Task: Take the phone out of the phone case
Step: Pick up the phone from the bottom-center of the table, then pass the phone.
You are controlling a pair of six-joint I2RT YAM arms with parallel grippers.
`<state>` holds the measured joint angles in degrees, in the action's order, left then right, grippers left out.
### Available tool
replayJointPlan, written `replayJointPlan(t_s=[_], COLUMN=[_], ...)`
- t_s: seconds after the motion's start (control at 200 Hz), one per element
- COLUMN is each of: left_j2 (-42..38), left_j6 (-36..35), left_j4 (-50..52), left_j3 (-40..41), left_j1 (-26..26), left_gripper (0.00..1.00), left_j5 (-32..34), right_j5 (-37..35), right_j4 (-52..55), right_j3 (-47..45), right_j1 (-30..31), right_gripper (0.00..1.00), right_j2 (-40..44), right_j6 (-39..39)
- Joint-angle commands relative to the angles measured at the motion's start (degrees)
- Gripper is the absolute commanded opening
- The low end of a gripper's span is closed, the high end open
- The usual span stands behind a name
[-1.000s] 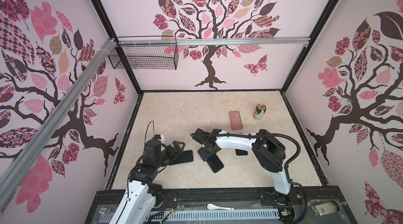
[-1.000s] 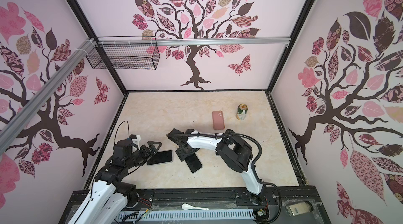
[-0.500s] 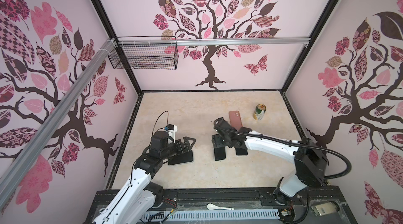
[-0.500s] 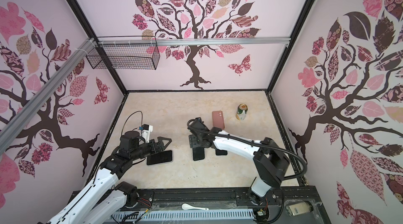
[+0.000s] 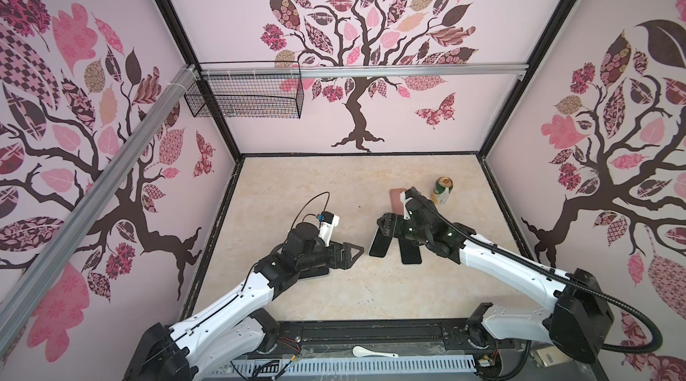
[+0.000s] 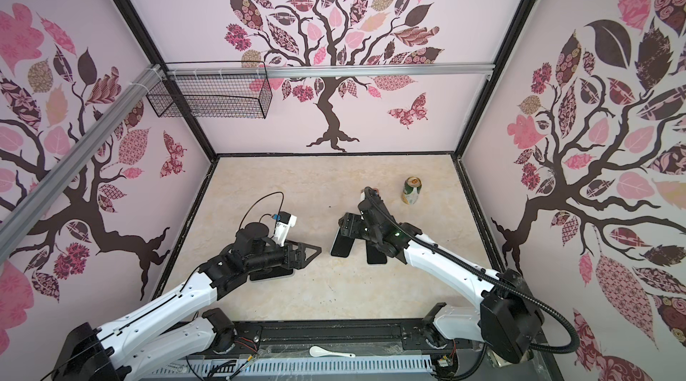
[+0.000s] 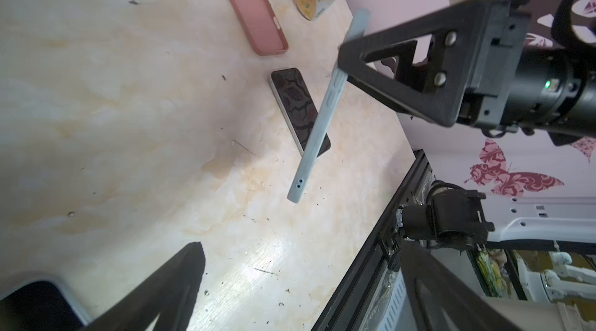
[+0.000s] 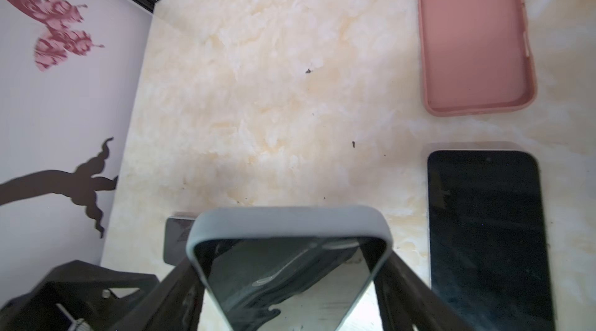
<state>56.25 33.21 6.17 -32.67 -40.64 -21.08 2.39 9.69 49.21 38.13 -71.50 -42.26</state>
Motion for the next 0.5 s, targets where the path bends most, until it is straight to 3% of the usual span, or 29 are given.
replayJointPlan(t_s=[0.0, 0.275, 0.495], left_j2=[2.9, 8.9, 8.5], left_j6=[-3.7, -3.6, -3.6], left_j4=[-5.0, -9.4, -10.1], left_j3=[-3.7, -5.1, -4.7], left_j1=[-2.1, -5.1, -5.1], left_gripper=[0.96, 0.72, 0.46], left_j5=[-0.6, -0.9, 0.2], right_j5=[6.7, 13.2, 15.3], right_j4=[-4.1, -6.4, -4.8], right_j3=[1.2, 0.6, 1.2], right_j1=[-1.1, -2.0, -2.1], right_gripper=[0.0, 0.0, 0.0], right_j2=[3.5, 3.5, 2.1], right_j6=[-4.9, -15.1, -17.5])
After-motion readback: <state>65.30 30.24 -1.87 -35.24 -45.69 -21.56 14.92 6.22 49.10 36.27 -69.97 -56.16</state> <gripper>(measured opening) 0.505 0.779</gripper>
